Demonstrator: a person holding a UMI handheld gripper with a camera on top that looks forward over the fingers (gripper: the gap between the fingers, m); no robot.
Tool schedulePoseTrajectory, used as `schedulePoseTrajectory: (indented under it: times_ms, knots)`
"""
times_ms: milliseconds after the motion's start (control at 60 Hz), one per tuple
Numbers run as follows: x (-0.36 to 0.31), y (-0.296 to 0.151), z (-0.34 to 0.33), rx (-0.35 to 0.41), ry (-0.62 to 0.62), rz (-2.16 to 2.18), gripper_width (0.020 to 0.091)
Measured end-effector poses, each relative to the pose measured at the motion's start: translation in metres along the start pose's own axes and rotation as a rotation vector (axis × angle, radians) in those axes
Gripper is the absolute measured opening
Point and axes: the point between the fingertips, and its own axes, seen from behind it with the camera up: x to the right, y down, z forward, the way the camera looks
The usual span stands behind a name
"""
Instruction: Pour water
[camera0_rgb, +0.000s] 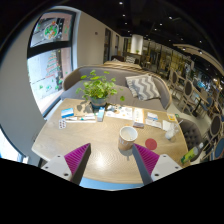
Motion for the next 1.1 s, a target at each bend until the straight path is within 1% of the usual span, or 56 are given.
schedulePoseTrajectory:
  times_ms: [100, 117, 133, 250, 350, 483, 700, 833, 950, 1100]
  knots:
    - [0.04, 0.005, 0.002, 0.002, 0.009, 0.028, 0.0854]
    - [0.022, 0.003, 0.003, 0.003, 0.017, 0.034, 0.0853]
    - [0.049, 0.006, 0.004, 0.004, 0.016, 0.035, 0.0854]
    - [0.108, 0.02, 0.008, 0.007, 0.039, 0.055, 0.0851]
    - [0.16, 0.04, 0.013, 0.004, 0.061, 0.067, 0.0853]
    - [0.233, 0.084, 0.021, -0.02, 0.085, 0.087, 0.085]
    - [0.352, 0.172, 0.033, -0.071, 0.133, 0.139, 0.085]
    - [0.421, 0.216, 0.042, -0.084, 0.168, 0.159, 0.0844]
    - [0.468, 0.235, 0.055, -0.068, 0.169, 0.177, 0.0849]
    - [0.506, 0.225, 0.082, 0.006, 0.143, 0.182, 0.0852]
